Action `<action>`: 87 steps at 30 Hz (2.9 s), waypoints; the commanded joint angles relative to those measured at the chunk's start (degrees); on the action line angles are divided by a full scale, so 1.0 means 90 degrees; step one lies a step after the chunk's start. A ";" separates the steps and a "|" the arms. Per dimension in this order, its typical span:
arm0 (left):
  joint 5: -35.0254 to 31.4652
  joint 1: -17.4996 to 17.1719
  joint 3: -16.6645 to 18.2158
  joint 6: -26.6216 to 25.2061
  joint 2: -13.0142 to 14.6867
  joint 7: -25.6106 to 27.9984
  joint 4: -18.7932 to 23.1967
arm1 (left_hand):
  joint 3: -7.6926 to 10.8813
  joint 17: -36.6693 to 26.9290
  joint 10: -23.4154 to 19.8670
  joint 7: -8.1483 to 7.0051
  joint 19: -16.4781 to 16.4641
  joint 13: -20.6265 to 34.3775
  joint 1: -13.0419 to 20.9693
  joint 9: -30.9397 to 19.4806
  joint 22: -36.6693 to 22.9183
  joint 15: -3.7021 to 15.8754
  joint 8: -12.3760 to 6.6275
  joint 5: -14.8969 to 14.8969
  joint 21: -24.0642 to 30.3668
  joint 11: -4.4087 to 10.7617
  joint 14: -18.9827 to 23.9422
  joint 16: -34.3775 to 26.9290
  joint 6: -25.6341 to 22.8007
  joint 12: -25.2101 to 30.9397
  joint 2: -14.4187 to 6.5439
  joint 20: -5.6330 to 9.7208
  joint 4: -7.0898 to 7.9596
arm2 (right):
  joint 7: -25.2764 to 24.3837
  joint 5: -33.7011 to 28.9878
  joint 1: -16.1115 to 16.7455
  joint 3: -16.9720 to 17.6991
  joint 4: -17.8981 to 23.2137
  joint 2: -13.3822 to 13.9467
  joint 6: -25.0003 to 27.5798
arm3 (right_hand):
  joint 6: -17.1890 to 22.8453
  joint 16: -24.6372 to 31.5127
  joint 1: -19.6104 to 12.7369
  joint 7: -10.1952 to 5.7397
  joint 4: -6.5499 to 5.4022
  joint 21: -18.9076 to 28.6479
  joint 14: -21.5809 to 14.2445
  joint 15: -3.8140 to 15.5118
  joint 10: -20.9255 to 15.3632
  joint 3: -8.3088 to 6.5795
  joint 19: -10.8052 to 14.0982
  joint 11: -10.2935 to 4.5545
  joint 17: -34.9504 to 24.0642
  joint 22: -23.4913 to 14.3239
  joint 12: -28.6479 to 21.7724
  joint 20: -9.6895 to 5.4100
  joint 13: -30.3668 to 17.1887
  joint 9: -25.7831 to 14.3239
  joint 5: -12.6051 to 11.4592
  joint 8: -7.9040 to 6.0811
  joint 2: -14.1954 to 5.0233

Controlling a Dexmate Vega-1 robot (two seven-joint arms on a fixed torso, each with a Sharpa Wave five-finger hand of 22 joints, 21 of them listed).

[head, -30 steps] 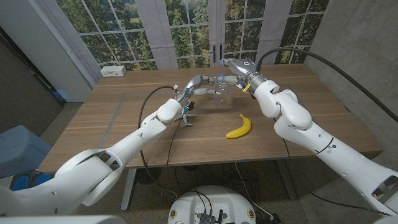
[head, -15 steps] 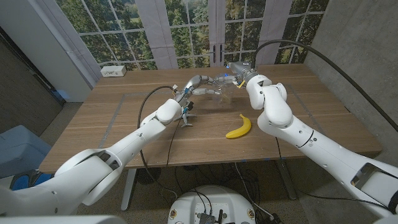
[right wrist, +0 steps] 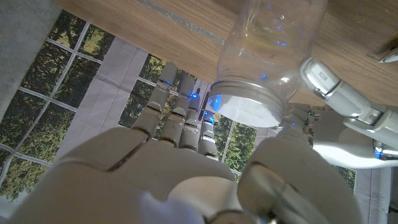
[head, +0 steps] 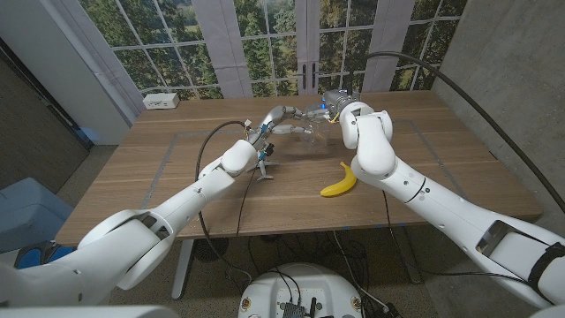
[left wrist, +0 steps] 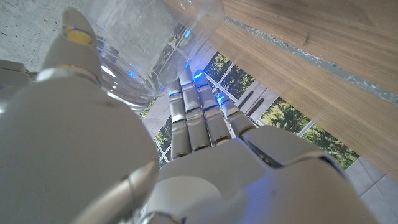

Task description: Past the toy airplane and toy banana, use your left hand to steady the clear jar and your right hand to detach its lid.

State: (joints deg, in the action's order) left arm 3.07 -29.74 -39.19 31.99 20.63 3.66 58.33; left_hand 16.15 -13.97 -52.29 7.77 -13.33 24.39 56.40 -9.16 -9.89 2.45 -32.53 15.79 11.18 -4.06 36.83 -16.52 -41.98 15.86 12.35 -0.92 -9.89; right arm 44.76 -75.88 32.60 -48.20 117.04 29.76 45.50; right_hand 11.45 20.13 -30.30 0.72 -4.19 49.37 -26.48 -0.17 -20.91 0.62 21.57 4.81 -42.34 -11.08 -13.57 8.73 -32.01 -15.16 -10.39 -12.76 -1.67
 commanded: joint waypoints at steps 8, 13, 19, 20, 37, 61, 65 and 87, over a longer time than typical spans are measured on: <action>-0.0060 0.0003 -0.0022 -0.0014 0.0015 0.0028 0.0035 | 0.0023 -0.0022 -0.1872 -0.1521 -0.0065 0.0035 0.1733 -0.0335 -0.0005 0.1248 -0.0089 0.0057 -0.0009 0.1798 -0.0016 0.0017 -0.1630 -0.0010 -0.1799 0.0000 0.0015 | -0.0401 0.0294 0.0279 0.0430 -0.0006 -0.0165 -0.0511 | 0.0867 0.0380 -0.0356 -0.0146 0.0391 0.0098 -0.0537 0.0260 -0.0803 -0.0217 0.0372 -0.0293 -0.0148 -0.0012 -0.0309 -0.0099 -0.0106 0.0042 -0.0116 -0.0344 -0.0088; -0.0041 -0.0021 -0.0011 -0.0029 0.0018 0.0032 0.0080 | 0.0022 -0.0024 -0.1873 -0.1525 -0.0064 0.0038 0.1736 -0.0338 -0.0005 0.1248 -0.0084 0.0059 -0.0010 0.1800 -0.0013 0.0020 -0.1625 -0.0019 -0.1803 -0.0001 0.0016 | -0.0345 0.0102 0.0236 0.0323 -0.0022 -0.0109 -0.0526 | 0.1370 0.0545 -0.0603 -0.0224 0.0646 0.0149 -0.0747 0.0411 -0.1341 -0.0373 0.0483 -0.0560 -0.0212 -0.0018 -0.0512 -0.0157 -0.0176 0.0063 -0.0173 -0.0515 -0.0144; -0.0051 -0.0045 -0.0008 -0.0065 0.0032 0.0046 0.0140 | 0.0017 -0.0024 -0.1864 -0.1524 -0.0063 0.0034 0.1737 -0.0340 -0.0005 0.1247 -0.0077 0.0060 -0.0010 0.1800 -0.0015 0.0027 -0.1623 -0.0038 -0.1801 -0.0001 0.0015 | -0.0409 0.0046 0.0245 0.0309 -0.0041 -0.0043 -0.0646 | 0.1710 0.0686 -0.1035 -0.0335 0.0991 0.0223 -0.1009 0.0558 -0.1747 -0.0618 0.0612 -0.0747 -0.0309 -0.0024 -0.0815 -0.0236 -0.0318 0.0066 -0.0254 -0.0581 -0.0239; -0.0061 -0.0043 -0.0011 -0.0068 0.0035 0.0047 0.0143 | 0.0016 -0.0024 -0.1866 -0.1519 -0.0062 0.0036 0.1737 -0.0341 -0.0005 0.1247 -0.0079 0.0061 -0.0011 0.1800 -0.0014 0.0027 -0.1630 -0.0038 -0.1801 -0.0001 0.0015 | -0.0363 0.0024 0.0233 0.0298 -0.0034 -0.0019 -0.0680 | 0.1786 0.0694 -0.1156 -0.0421 0.1079 0.0239 -0.1031 0.0593 -0.1784 -0.0678 0.0638 -0.0791 -0.0321 -0.0025 -0.0858 -0.0267 -0.0345 0.0067 -0.0271 -0.0598 -0.0252; -0.0037 0.0049 -0.0043 0.0001 -0.0042 -0.0019 -0.0029 | 0.0008 -0.0028 -0.1878 -0.1530 -0.0060 0.0053 0.1743 -0.0350 -0.0005 0.1248 -0.0066 0.0064 -0.0012 0.1802 -0.0004 0.0036 -0.1620 -0.0055 -0.1806 -0.0003 0.0015 | 0.0129 -0.0195 0.0105 0.0312 0.0064 0.0328 -0.1433 | 0.2323 0.0575 -0.2418 -0.1114 0.1666 0.0369 -0.1042 0.0978 -0.1944 -0.1333 0.0651 -0.1265 -0.0335 -0.0031 -0.1040 -0.0585 -0.0481 0.0110 -0.0323 -0.0738 -0.0366; 0.0034 0.0060 -0.0058 0.0009 -0.0039 -0.0144 0.0009 | -0.0005 -0.0033 -0.1889 -0.1524 -0.0071 0.0066 0.1747 -0.0355 -0.0005 0.1248 -0.0055 0.0069 -0.0010 0.1800 0.0007 0.0050 -0.1634 -0.0085 -0.1809 0.0006 0.0017 | -0.0797 0.0364 0.0357 0.0682 0.0460 0.1373 -0.3440 | 0.2715 0.0358 -0.4868 -0.1450 0.1685 0.0533 -0.0814 0.1524 -0.2151 -0.2408 0.0071 -0.1848 -0.0380 0.0029 -0.0668 -0.1781 -0.0220 0.0158 -0.0336 -0.0852 -0.0454; 0.0030 0.0057 -0.0057 0.0009 -0.0048 -0.0137 0.0016 | -0.0007 -0.0034 -0.1891 -0.1524 -0.0072 0.0070 0.1748 -0.0357 -0.0005 0.1249 -0.0053 0.0070 -0.0010 0.1800 0.0010 0.0053 -0.1636 -0.0090 -0.1809 0.0012 0.0016 | -0.1459 0.0313 0.0517 0.0754 0.0559 0.1637 -0.3836 | 0.2793 0.0305 -0.5311 -0.1444 0.1627 0.0583 -0.0739 0.1535 -0.2280 -0.2420 -0.0111 -0.1843 -0.0382 0.0045 -0.0606 -0.1978 -0.0213 0.0134 -0.0323 -0.0874 -0.0372; -0.0093 -0.0072 -0.0008 -0.0076 0.0066 0.0039 0.0278 | -0.0017 -0.0038 -0.1897 -0.1531 -0.0078 0.0085 0.1754 -0.0381 -0.0005 0.1248 -0.0045 0.0076 -0.0009 0.1802 0.0013 0.0069 -0.1623 -0.0113 -0.1810 0.0019 0.0016 | -0.3318 0.0617 0.1219 0.1314 0.0433 0.1657 -0.3968 | 0.2934 0.0205 -0.5336 -0.1437 0.1470 0.0753 -0.0751 0.1500 -0.2473 -0.2258 -0.0204 -0.1840 -0.0286 0.0069 -0.0489 -0.1964 -0.0228 0.0092 -0.0312 -0.0909 -0.0443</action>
State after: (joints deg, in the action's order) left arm 2.91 -29.61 -39.64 31.78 20.57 2.77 59.36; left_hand 16.03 -14.13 -67.32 -5.85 -13.56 24.87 71.09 -12.41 -9.89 3.58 -32.66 16.06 11.18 10.12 36.75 -16.20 -56.80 14.53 -3.47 -0.69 -9.52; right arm 23.30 -71.96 40.35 -38.76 121.71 44.62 9.36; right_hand 37.18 21.93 -64.57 -12.09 9.61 55.75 -32.86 2.95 -36.88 -19.55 20.02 -6.04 -44.82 -10.39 -17.84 -2.46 -33.58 -13.86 -13.02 -20.71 9.48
